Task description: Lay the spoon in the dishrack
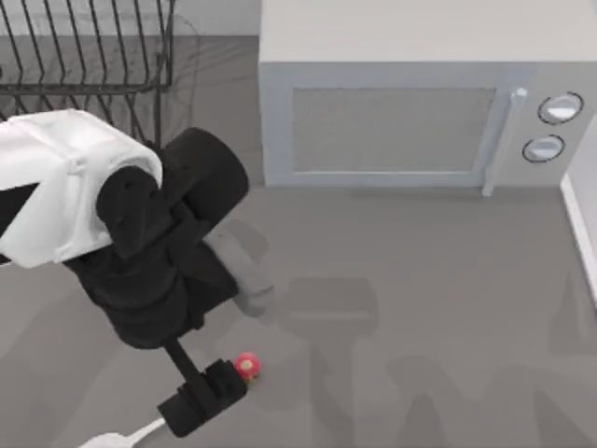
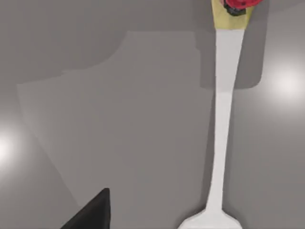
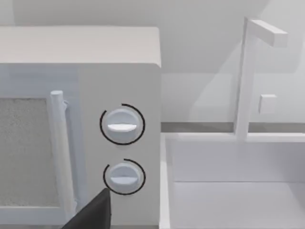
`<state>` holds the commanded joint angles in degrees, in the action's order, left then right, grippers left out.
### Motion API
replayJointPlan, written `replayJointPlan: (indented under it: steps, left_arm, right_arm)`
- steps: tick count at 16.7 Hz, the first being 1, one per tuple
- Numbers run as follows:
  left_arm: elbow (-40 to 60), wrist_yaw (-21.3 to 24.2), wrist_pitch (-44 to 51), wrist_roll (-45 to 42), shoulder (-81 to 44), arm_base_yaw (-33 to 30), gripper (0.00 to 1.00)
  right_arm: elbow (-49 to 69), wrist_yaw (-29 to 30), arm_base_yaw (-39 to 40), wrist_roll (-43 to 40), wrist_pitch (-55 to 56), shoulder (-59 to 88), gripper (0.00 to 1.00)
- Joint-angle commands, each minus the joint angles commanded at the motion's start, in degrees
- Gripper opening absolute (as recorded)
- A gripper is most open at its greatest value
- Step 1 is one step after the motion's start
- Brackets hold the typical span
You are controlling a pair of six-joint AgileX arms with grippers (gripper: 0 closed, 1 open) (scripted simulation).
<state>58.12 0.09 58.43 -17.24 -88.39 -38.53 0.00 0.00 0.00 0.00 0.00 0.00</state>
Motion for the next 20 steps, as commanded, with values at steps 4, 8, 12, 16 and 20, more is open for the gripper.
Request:
replayJointPlan:
  steps: [4, 8, 12, 16, 20]
  left_arm:
    - [1.0, 0.0, 0.8, -0.3, -1.2, -0.6, 1.0]
    - [0.2, 0.0, -0.2, -0.3, -1.5, -0.4, 1.0]
    - [-4.3, 0.0, -9.0, -0.4, -5.7, -0.5, 1.0]
    - [-10.2, 0.0, -20.7, -0.5, -11.1, -0.4, 1.0]
    - [-12.1, 0.0, -24.0, -0.6, -12.9, -0.4, 1.0]
  right_arm:
    - [0.0, 0.0, 0.0, 0.0, 0.0, 0.0, 1.0]
    - [0.0, 0.0, 0.0, 0.0, 0.0, 0.0, 1.0]
    - [0.0, 0.0, 0.0, 0.0, 0.0, 0.0, 1.0]
    - [0.0, 0.0, 0.0, 0.0, 0.0, 0.0, 1.0]
    - [0.0, 0.0, 0.0, 0.0, 0.0, 0.0, 1.0]
